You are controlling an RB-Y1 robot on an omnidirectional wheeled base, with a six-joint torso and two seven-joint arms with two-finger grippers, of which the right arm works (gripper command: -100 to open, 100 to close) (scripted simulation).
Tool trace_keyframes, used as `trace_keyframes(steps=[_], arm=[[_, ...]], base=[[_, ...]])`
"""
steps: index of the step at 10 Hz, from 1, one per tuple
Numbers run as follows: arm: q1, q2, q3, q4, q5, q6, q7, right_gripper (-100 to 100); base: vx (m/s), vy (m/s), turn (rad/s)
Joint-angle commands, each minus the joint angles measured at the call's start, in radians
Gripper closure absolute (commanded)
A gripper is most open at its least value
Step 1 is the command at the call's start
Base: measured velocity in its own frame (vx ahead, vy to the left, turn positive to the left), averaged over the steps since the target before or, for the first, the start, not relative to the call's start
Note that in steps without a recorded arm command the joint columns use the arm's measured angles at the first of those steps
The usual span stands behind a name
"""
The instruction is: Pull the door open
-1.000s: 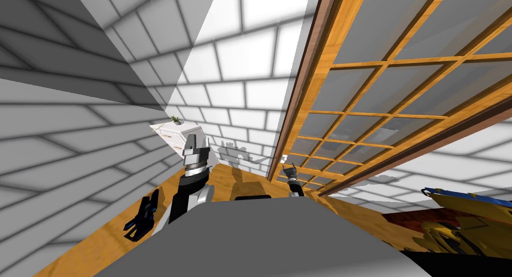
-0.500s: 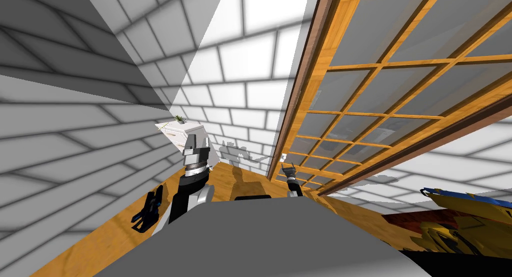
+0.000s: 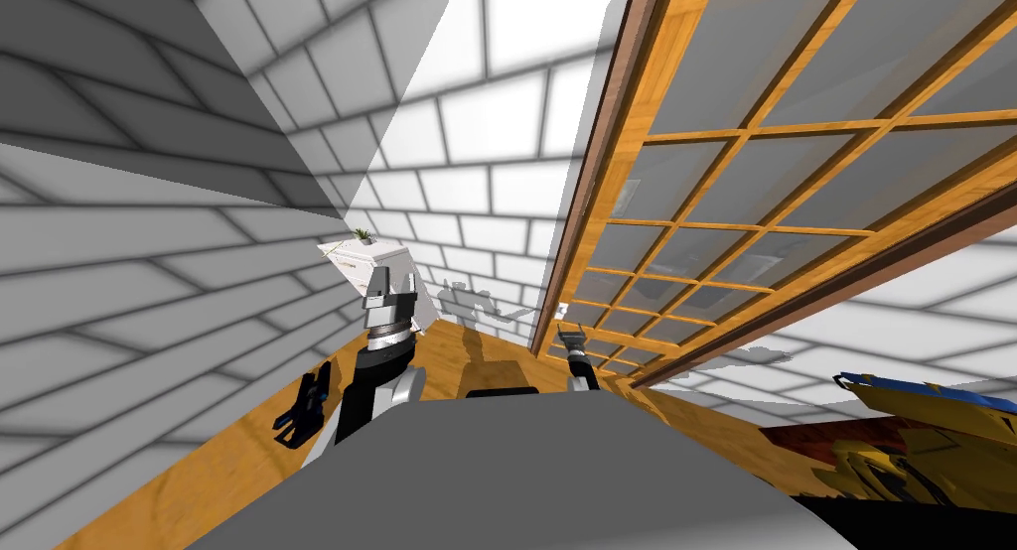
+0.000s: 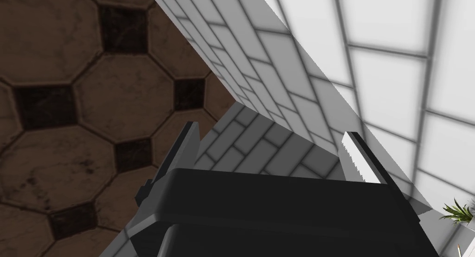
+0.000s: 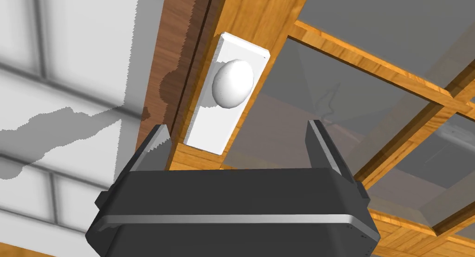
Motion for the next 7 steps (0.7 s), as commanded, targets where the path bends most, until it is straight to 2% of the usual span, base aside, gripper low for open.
trace_keyframes(steps=[1,6,7], arm=[[-0.005,0.003,0.003,0.005,-0.009,0.001,-0.036,-100],[-0.017,0.02,0.021,-0.004,-0.061,0.019,-0.178,-100],[-0.017,0.02,0.021,-0.004,-0.061,0.019,-0.187,-100]], base=[[-0.053,-0.016,0.027],[-0.052,-0.016,0.031],[-0.046,-0.011,0.015]])
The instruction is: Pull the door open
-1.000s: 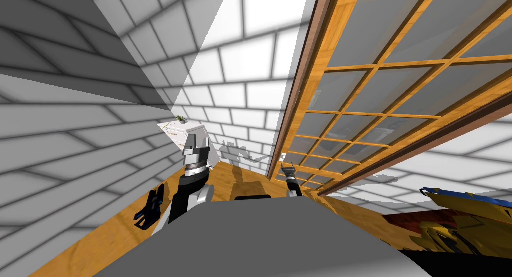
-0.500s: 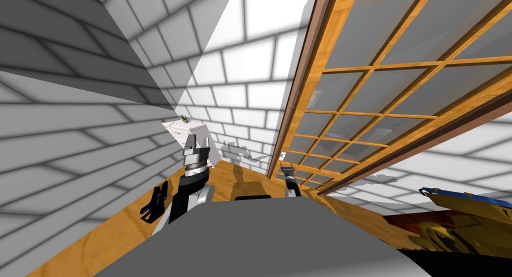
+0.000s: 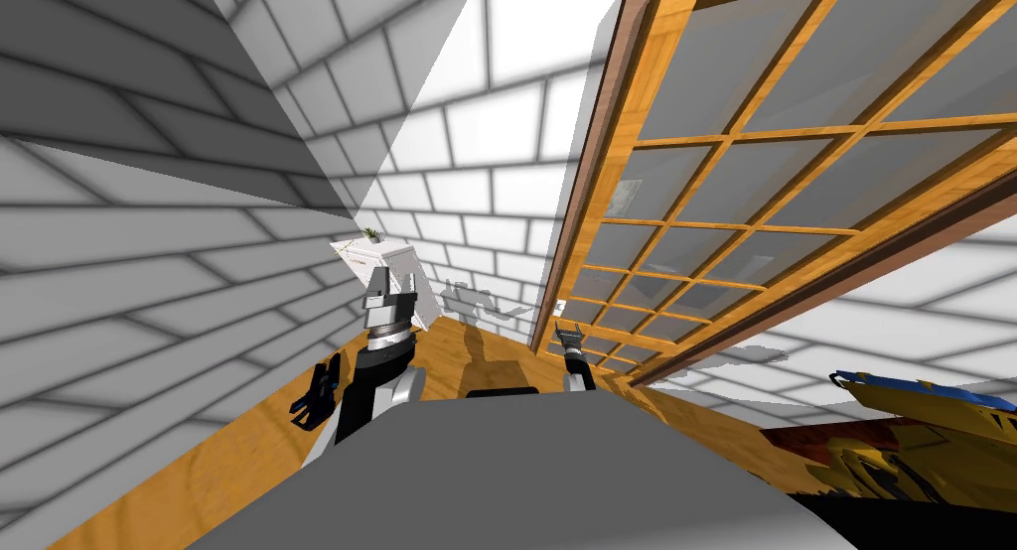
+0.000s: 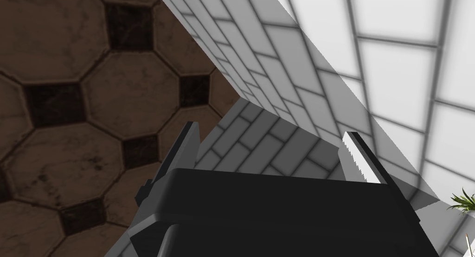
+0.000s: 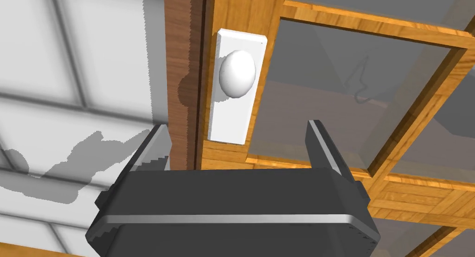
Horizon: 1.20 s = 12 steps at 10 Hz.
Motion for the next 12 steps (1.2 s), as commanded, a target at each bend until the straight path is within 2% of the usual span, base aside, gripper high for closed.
trace_keyframes(steps=[1,4,7,8,9,10,12], arm=[[-0.004,0.004,0.005,0.0,-0.013,0.004,-0.044,-100],[-0.011,0.014,0.014,-0.005,-0.042,0.013,-0.124,-100],[-0.016,0.02,0.021,-0.008,-0.063,0.02,-0.179,-100],[-0.014,0.019,0.02,-0.009,-0.058,0.019,-0.163,-100],[-0.005,0.001,0.015,-0.002,-0.064,0.013,-0.188,-100],[-0.002,-0.005,0.014,0.0,-0.065,0.01,-0.194,-100],[0.011,-0.032,0.007,0.009,-0.071,0.0,-0.222,-100]], base=[[-0.044,-0.013,0.019],[-0.061,-0.014,0.031],[-0.049,-0.012,0.02],[-0.022,-0.009,0.004],[0.097,-0.011,0.095],[0.182,-0.006,0.1],[0.212,0.0,0.093]])
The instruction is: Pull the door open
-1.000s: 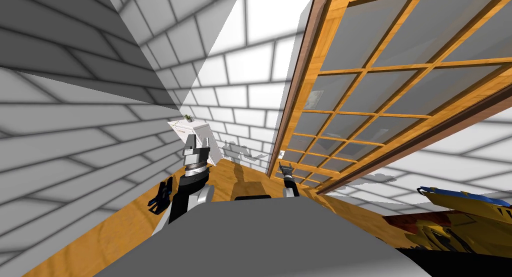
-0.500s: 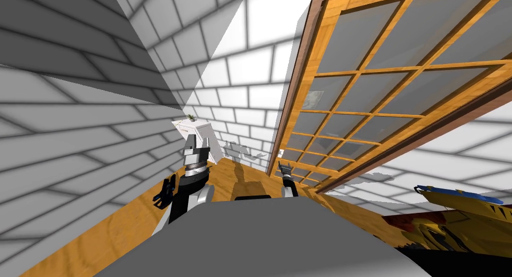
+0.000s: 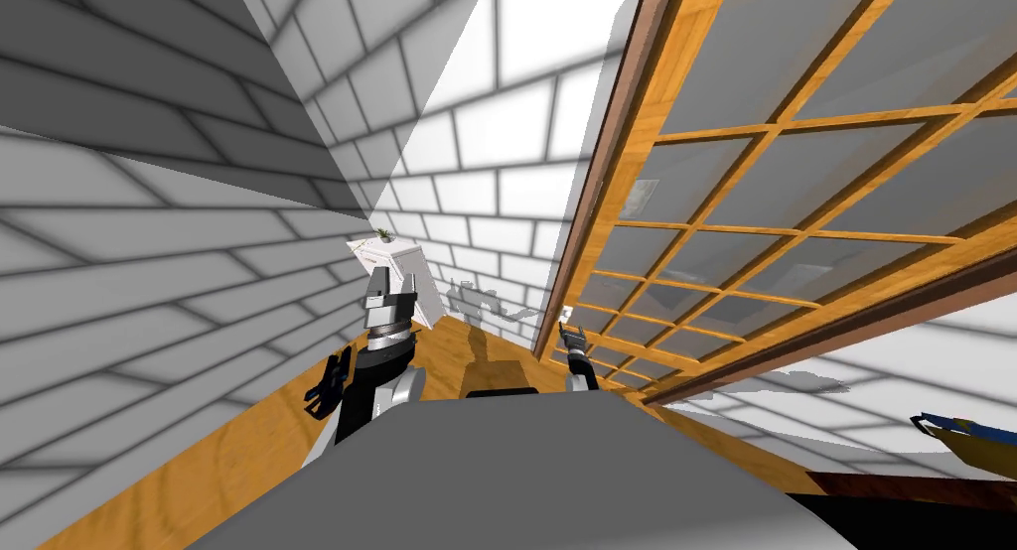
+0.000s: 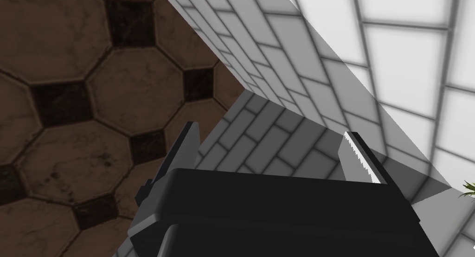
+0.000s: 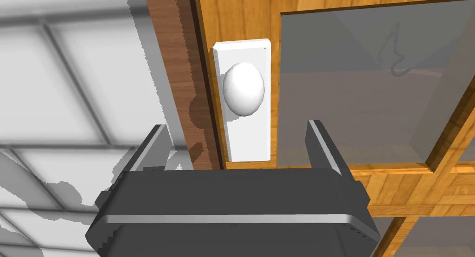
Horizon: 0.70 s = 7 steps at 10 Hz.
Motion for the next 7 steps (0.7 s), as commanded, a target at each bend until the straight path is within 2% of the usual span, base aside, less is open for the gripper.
trace_keyframes(steps=[1,2,3,4,5,6,7], arm=[[0.019,-0.026,-0.005,-0.002,-0.005,-0.006,-0.026,-100],[0.025,-0.039,-0.009,0.002,-0.008,-0.01,-0.041,-100],[0.025,-0.039,-0.009,0.002,-0.008,-0.01,-0.041,-100],[0.035,-0.06,-0.014,0.009,-0.013,-0.018,-0.063,-100],[0.039,-0.068,-0.016,0.012,-0.015,-0.021,-0.07,-100],[0.029,-0.057,-0.014,0.02,-0.012,-0.02,-0.06,-100],[0.029,-0.057,-0.014,0.02,-0.012,-0.02,-0.06,100]], base=[[0.215,-0.019,0.099],[0.215,-0.001,0.121],[0.142,0.003,0.03],[0.165,-0.003,0.093],[0.204,-0.032,0.084],[0.083,-0.018,0.005],[-0.019,0.006,-0.006]])
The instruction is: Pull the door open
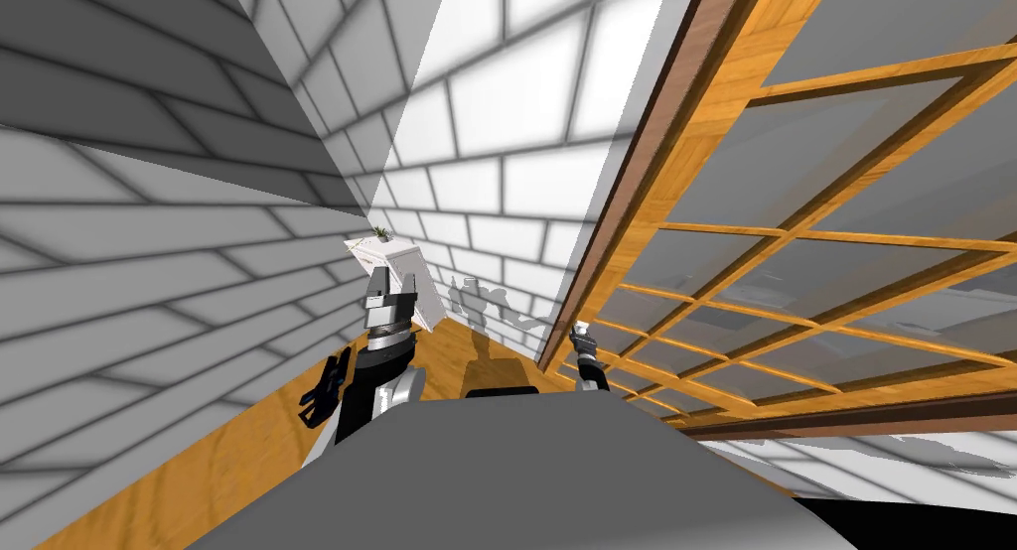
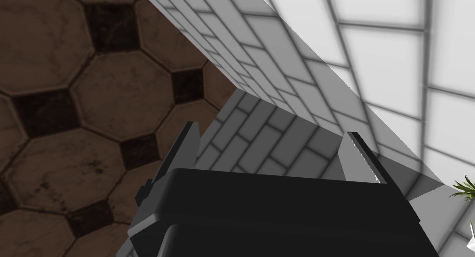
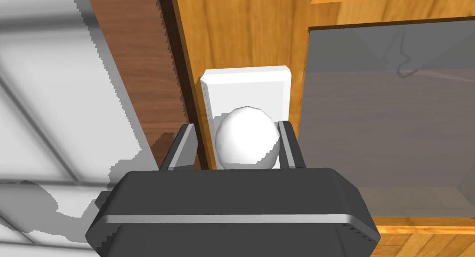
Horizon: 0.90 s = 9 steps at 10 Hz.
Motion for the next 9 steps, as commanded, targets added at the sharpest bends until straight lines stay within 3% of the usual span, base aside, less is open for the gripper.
trace_keyframes(steps=[1,5,9], arm=[[0.001,0.0,0.0,-0.002,0.0,0.003,0.002,100],[0.001,0.0,0.0,-0.002,0.0,0.003,0.002,100],[0.017,-0.027,0.046,-0.019,0.019,-0.001,-0.048,100]], base=[[-0.033,-0.005,-0.028],[-0.01,0.001,0.006],[-0.185,-0.019,0.081]])
